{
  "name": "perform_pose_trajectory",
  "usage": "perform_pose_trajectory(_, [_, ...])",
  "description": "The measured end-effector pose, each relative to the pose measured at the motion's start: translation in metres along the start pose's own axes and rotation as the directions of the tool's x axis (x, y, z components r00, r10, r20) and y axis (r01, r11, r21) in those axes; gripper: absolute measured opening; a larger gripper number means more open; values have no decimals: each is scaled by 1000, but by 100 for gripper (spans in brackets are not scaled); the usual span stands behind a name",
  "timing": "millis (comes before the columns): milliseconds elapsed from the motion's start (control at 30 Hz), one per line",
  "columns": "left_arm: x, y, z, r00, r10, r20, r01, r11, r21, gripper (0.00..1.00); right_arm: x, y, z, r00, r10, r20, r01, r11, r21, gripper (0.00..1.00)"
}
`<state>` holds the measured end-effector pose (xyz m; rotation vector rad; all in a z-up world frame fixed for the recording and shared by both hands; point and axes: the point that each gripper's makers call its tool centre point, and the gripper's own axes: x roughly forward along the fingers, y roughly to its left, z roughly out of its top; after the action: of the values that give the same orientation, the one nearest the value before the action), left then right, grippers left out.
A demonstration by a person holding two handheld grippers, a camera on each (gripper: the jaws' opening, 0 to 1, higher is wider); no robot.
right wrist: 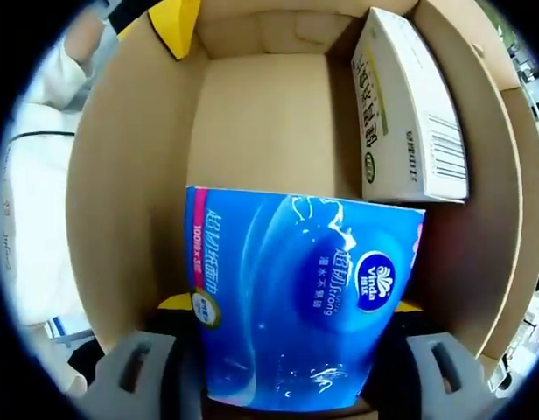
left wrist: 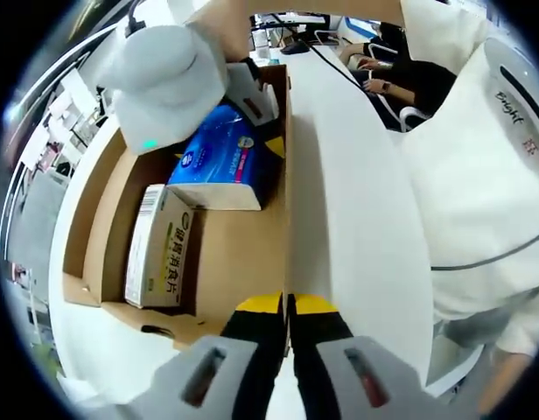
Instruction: Operate the shoe box by opening the lid, removing the specified soft item, and placing it in the target area until the item is outside and the box remains undamaged.
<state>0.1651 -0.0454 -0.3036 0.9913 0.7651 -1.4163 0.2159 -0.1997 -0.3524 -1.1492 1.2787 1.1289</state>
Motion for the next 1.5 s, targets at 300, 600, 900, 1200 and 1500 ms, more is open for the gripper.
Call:
perform_pose_trajectory(300, [0,0,0,1000,-1,0,1,1000,0,1,0,2,1,1000,-6,16,6,1000,-9,77])
perform_pose_trajectory(600, [-1,0,-1,1000,-6,5,6,1000,-2,1,-7,12,0,997,32,64,-28,998,-61,70])
perform_pose_trajectory(900, [-1,0,0,1000,-1,12,1,1000,-9,1,-27,2,11,996,-13,90,25,991,-134,70])
perform_pose_trajectory(1200, [-1,0,0,1000,-1,15,2,1000,-10,1,-50,-16,12,995,-28,91,41,988,-147,70])
perform_pose_trajectory(1500, [-1,1,1,1000,-2,20,2,1000,-17,1,-64,-6,10,993,-64,101,82,981,-176,70])
